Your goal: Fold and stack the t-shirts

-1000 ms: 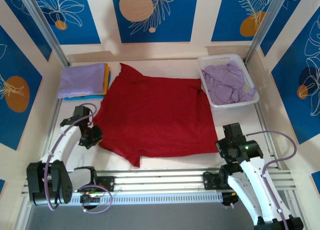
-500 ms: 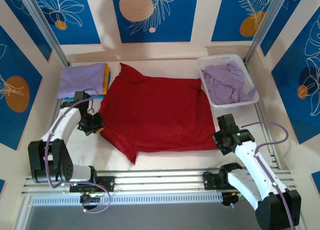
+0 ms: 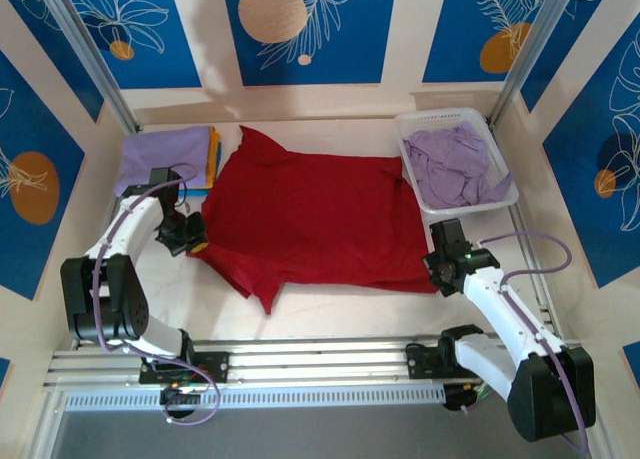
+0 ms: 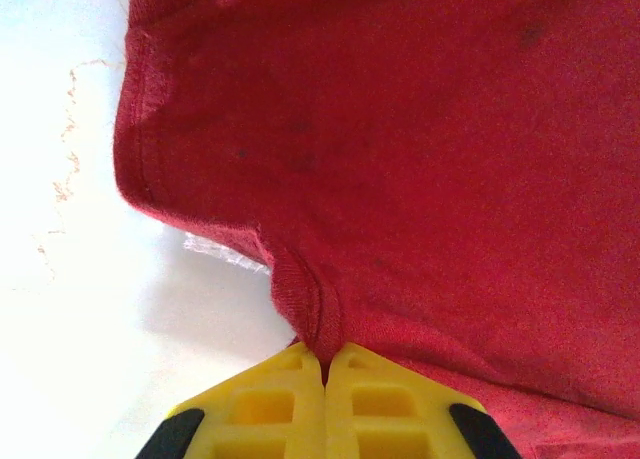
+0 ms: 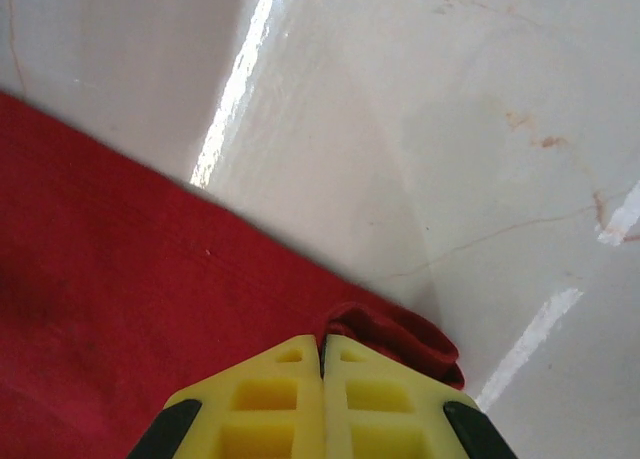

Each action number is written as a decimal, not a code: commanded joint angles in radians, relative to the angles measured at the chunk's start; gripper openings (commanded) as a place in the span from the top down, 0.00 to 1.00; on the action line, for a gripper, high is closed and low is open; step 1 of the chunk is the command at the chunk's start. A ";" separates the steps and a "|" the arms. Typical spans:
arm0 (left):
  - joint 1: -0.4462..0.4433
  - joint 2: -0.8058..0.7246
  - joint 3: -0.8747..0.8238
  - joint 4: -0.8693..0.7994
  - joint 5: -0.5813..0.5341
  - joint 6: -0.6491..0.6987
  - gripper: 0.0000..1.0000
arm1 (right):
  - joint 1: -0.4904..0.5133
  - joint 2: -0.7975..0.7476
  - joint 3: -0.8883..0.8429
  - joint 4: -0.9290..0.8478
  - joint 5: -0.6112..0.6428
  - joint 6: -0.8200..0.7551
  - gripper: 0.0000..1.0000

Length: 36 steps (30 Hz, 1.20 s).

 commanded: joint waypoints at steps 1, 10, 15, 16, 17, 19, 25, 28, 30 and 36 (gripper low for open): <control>0.021 0.030 0.055 -0.035 -0.026 0.026 1.00 | -0.002 0.020 -0.005 0.039 0.066 -0.016 1.00; 0.026 0.084 0.119 -0.036 -0.014 0.028 1.00 | -0.002 0.053 -0.007 0.111 0.067 -0.042 1.00; 0.033 0.108 0.128 -0.017 -0.007 0.029 1.00 | 0.003 0.070 -0.011 0.137 0.065 -0.050 1.00; 0.032 0.117 0.129 -0.011 0.000 0.028 1.00 | 0.004 0.075 -0.013 0.141 0.065 -0.051 1.00; 0.033 0.129 0.131 -0.001 0.012 0.027 1.00 | 0.003 0.080 -0.013 0.142 0.065 -0.051 1.00; 0.033 0.150 0.138 0.005 0.021 0.025 1.00 | 0.003 0.081 -0.007 0.138 0.064 -0.061 0.89; 0.033 0.181 0.184 0.001 0.012 0.051 0.42 | 0.038 -0.022 0.003 0.043 0.073 -0.052 0.52; 0.032 0.154 0.191 -0.005 0.002 0.060 0.38 | 0.072 -0.117 0.010 -0.046 0.073 -0.034 0.48; 0.033 0.127 0.174 -0.012 0.007 0.060 0.38 | 0.115 -0.172 0.015 -0.105 0.073 -0.014 0.48; 0.023 -0.013 -0.007 0.021 0.050 0.034 0.44 | 0.284 -0.211 0.018 -0.118 -0.073 0.043 0.51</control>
